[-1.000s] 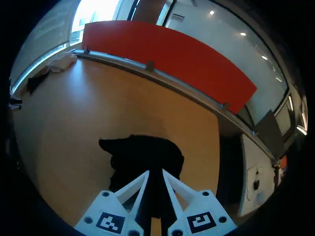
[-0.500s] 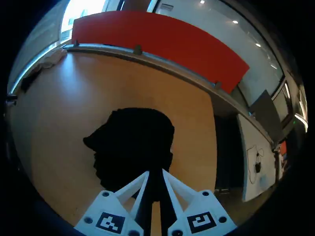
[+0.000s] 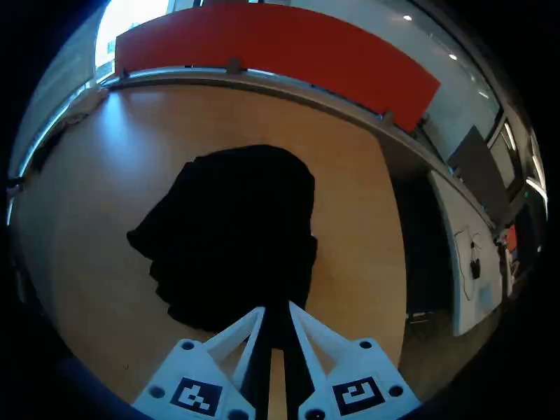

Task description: Fold towel

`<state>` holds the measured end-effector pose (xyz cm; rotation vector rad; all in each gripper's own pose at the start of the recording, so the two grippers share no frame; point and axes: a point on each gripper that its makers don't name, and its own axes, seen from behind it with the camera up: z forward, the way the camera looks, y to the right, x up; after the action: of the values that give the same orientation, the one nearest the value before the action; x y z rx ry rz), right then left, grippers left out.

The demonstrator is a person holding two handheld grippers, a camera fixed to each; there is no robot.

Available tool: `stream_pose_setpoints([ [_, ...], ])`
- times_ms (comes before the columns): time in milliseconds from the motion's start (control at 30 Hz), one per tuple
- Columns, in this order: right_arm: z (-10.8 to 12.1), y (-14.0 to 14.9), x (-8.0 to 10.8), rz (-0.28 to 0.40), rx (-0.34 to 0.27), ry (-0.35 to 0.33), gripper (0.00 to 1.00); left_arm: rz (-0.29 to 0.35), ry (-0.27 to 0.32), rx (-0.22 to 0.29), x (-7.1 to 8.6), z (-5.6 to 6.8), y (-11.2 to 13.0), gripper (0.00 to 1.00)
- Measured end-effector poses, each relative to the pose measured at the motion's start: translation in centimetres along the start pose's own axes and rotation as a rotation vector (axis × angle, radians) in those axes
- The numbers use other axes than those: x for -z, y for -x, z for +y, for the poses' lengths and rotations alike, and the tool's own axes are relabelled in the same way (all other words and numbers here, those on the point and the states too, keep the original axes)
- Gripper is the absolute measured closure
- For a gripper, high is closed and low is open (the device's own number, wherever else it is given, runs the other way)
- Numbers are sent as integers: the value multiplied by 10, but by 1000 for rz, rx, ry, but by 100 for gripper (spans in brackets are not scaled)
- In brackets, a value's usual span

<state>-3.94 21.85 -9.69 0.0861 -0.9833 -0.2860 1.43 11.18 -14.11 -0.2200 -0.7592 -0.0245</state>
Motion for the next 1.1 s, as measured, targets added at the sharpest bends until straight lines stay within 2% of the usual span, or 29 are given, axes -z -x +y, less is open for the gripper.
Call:
stream_pose_setpoints([
  [267, -2, 14, -20, -23, -40, -14, 92, -11, -11, -3, -1, 4, 2, 7],
  [567, 0, 11, -26, -21, -57, -21, 92, -13, -12, -7, -4, 11, 1, 7],
  [967, -2, 11, -23, 3, -74, -16, 91, -11, -20, 3, -4, 8, -2, 7],
  [1100, -3, 11, -17, 23, -74, -13, 83, -8, -20, 8, -4, 7, -4, 7],
])
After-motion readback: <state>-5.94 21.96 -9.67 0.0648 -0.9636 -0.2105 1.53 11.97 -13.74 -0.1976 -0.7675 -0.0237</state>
